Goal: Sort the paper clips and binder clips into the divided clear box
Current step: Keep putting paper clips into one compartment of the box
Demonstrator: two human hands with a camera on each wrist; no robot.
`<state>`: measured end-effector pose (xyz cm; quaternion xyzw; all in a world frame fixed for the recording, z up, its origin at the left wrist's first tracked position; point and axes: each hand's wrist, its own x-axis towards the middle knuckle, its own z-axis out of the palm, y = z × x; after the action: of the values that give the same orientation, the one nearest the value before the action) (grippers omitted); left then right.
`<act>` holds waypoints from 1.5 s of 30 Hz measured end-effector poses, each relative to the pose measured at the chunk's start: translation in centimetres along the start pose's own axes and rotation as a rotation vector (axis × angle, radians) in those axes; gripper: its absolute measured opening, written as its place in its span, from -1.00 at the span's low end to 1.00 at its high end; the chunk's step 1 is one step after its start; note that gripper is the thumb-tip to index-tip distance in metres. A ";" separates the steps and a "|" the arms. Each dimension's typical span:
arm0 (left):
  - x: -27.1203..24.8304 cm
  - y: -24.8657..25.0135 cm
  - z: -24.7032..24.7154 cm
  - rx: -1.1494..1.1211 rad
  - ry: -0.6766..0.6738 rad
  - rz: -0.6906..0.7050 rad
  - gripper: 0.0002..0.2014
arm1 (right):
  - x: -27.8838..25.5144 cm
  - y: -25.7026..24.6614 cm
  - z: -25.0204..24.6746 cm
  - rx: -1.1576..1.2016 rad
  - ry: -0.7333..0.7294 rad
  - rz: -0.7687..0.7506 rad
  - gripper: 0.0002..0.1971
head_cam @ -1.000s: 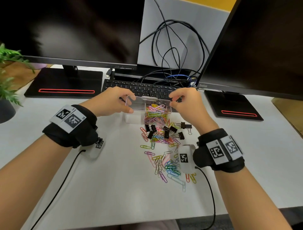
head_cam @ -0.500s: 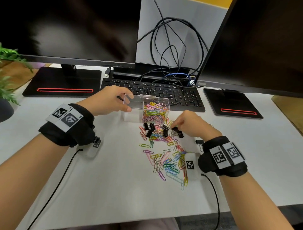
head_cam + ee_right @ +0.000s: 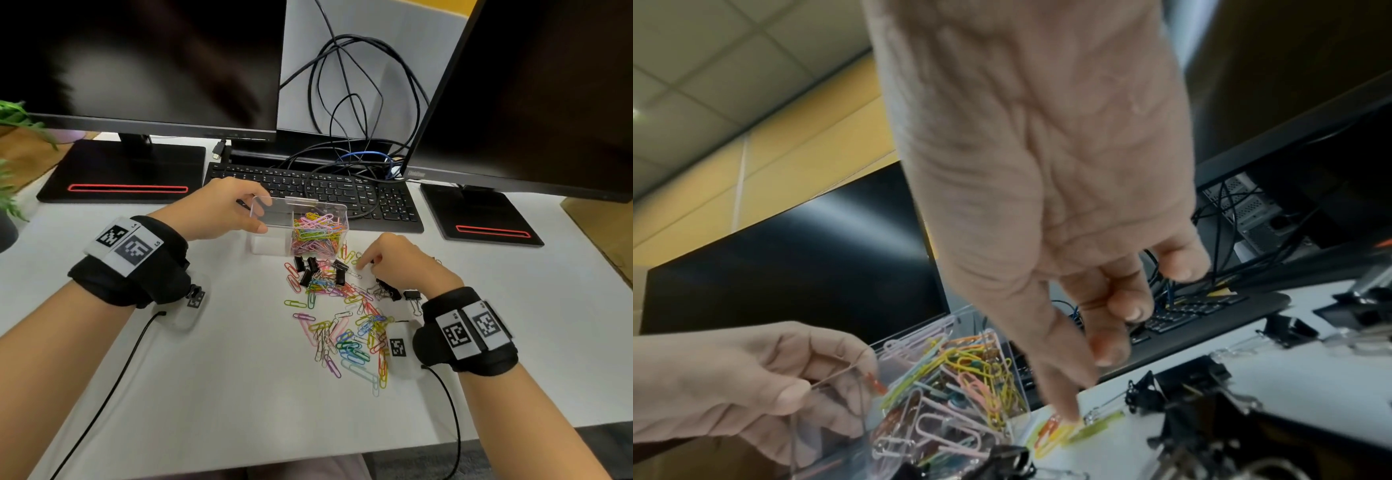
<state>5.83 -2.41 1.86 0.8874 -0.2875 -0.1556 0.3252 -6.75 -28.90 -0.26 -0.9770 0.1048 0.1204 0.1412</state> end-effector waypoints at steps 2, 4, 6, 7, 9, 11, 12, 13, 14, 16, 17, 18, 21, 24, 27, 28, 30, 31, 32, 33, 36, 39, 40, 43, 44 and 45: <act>-0.1 0.0 -0.1 0.005 0.003 0.003 -0.59 | -0.1 0.0 -0.1 -0.015 0.003 0.011 -0.50; -0.1 0.0 -0.2 0.003 0.003 0.004 -0.58 | -0.1 0.2 0.0 -0.039 -0.022 0.026 -0.49; -0.1 0.0 -0.2 -0.001 0.000 0.000 -0.58 | -0.2 0.2 -0.1 -0.027 -0.050 0.001 -0.49; -0.1 0.0 -0.2 -0.003 -0.001 -0.002 -0.58 | -0.3 0.1 -0.2 -0.004 -0.067 -0.027 -0.50; -0.2 -0.1 -0.2 -0.012 0.000 -0.005 -0.58 | -0.4 -0.2 -0.4 0.046 -0.093 -0.057 -0.55; -0.2 -0.1 -0.2 -0.022 0.001 -0.010 -0.58 | -0.1 -0.6 -0.5 0.059 -0.068 -0.065 -0.57; -0.2 0.0 -0.1 -0.025 0.001 -0.013 -0.58 | 0.2 -0.8 -0.5 0.059 -0.041 -0.069 -0.56; -0.2 0.0 -0.1 -0.024 0.002 -0.014 -0.58 | 0.5 -1.1 -0.4 0.058 -0.023 -0.074 -0.54; -0.3 0.0 -0.1 -0.023 0.004 -0.013 -0.58 | 0.8 -1.5 -0.4 0.049 -0.019 -0.082 -0.50; -0.3 0.1 -0.1 -0.023 0.004 -0.011 -0.58 | 1.4 -2.1 -0.2 0.005 -0.055 -0.080 -0.44; -0.3 0.1 -0.1 -0.021 0.003 -0.010 -0.58 | 1.5 -2.3 -0.2 -0.018 -0.082 -0.071 -0.41; -0.4 0.1 -0.1 -0.019 0.004 -0.011 -0.58 | 1.7 -2.4 -0.2 -0.043 -0.111 -0.067 -0.40; -0.4 0.1 -0.1 -0.022 0.007 -0.015 -0.58 | 1.6 -2.3 0.0 -0.141 -0.191 -0.083 -0.40; -0.4 0.1 0.0 -0.024 0.008 -0.016 -0.58 | 0.7 -1.9 -0.1 -0.183 -0.234 -0.095 -0.49; -0.3 0.0 0.0 -0.016 0.008 -0.015 -0.58 | -0.1 -1.2 0.1 -0.179 -0.264 -0.072 -0.51; -0.3 -0.1 0.0 -0.017 0.009 -0.016 -0.58 | -0.4 -1.0 0.1 -0.161 -0.269 -0.064 -0.49; -0.3 -0.2 0.0 -0.018 0.008 -0.018 -0.59 | -1.0 -0.6 0.1 -0.094 -0.254 -0.076 -0.48; -0.2 -0.2 0.0 -0.019 0.007 -0.020 -0.59 | -1.2 -0.5 0.1 -0.051 -0.233 -0.084 -0.47; -0.2 -0.2 0.0 -0.020 0.006 -0.021 -0.59 | -1.4 -0.3 0.1 -0.015 -0.201 -0.083 -0.46; -0.3 -0.2 0.0 -0.021 0.005 -0.022 -0.59 | -1.4 -0.2 0.2 0.004 -0.167 -0.069 -0.46; -0.3 -0.1 0.0 -0.017 0.002 -0.020 -0.59 | -1.4 0.0 0.6 -0.030 -0.127 0.006 -0.52; -0.3 -0.1 0.0 -0.019 0.010 -0.023 -0.59 | -1.9 -0.9 0.6 -0.044 -0.181 0.003 -0.59; -0.3 -0.1 0.0 -0.022 0.010 -0.026 -0.59 | -2.1 -1.2 0.6 -0.032 -0.192 -0.014 -0.59; -0.4 0.0 0.0 -0.030 0.007 -0.027 -0.59 | -2.2 -1.0 0.6 -0.013 -0.147 -0.012 -0.55; -0.4 0.0 0.0 -0.030 0.006 -0.028 -0.59 | -2.1 -0.7 0.6 -0.013 -0.115 0.017 -0.53; -0.4 0.1 0.0 -0.030 0.004 -0.029 -0.58 | -2.0 -0.3 0.6 -0.021 -0.096 0.052 -0.50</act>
<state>5.46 -2.20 1.94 0.8868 -0.2715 -0.1630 0.3367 -8.65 -28.12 -0.19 -0.9686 0.1218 0.1716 0.1324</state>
